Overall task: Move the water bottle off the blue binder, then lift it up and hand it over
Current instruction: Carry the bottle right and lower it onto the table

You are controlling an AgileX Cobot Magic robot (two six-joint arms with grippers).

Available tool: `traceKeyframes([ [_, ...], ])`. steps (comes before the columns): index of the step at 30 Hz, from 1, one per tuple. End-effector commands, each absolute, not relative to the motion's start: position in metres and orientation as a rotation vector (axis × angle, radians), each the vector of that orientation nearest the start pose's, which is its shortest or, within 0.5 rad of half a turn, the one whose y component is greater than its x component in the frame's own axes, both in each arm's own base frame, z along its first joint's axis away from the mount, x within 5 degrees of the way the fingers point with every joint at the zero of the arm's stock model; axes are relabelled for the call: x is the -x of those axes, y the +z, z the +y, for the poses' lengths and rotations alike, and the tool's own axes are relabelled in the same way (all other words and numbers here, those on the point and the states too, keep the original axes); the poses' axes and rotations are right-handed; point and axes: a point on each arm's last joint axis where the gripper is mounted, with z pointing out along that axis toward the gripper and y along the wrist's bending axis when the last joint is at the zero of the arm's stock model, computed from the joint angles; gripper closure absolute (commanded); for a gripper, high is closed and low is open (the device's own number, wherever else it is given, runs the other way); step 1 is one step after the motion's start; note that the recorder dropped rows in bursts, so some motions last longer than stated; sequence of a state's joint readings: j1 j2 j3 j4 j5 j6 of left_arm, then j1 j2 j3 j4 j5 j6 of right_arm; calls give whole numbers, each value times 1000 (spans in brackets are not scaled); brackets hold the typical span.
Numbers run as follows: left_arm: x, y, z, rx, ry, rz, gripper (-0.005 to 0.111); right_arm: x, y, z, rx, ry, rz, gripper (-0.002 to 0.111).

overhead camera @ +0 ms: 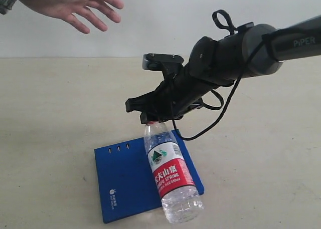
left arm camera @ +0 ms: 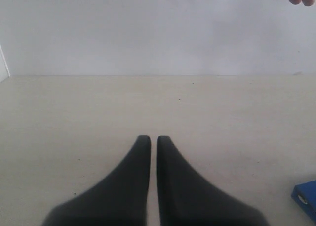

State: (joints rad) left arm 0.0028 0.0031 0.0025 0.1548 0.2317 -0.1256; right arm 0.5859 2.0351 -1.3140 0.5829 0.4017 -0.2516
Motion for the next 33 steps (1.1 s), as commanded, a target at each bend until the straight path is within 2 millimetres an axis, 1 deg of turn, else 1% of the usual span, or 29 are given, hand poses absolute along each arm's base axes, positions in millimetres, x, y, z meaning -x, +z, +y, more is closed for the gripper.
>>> traceKeyframes([
  [1, -56, 193, 3, 1, 48, 1705, 102, -345, 181, 243, 567, 544, 2504, 108],
  [3, -56, 193, 3, 1, 48, 1705, 102, -346, 198, 234, 600, 507, 2466, 108],
  [5, -56, 193, 3, 1, 48, 1705, 102, -347, 209, 224, 605, 475, 2436, 108],
  [8, -56, 193, 3, 1, 48, 1705, 102, -348, 227, 201, 560, 405, 2385, 108],
  [10, -56, 193, 3, 1, 48, 1705, 102, -347, 234, 184, 542, 341, 2344, 108],
  [16, -56, 193, 3, 1, 48, 1705, 102, -333, 239, 140, 526, 206, 2270, 108],
  [21, -56, 193, 3, 1, 48, 1705, 102, -326, 251, 103, 438, 121, 2079, 108],
  [24, -56, 193, 3, 1, 48, 1705, 102, -321, 256, 85, 403, 58, 1967, 108],
  [27, -56, 193, 3, 1, 48, 1705, 102, -318, 257, 74, 369, 20, 1874, 108],
  [33, -56, 193, 3, 1, 48, 1705, 102, -304, 247, 69, 333, -23, 1685, 108],
])
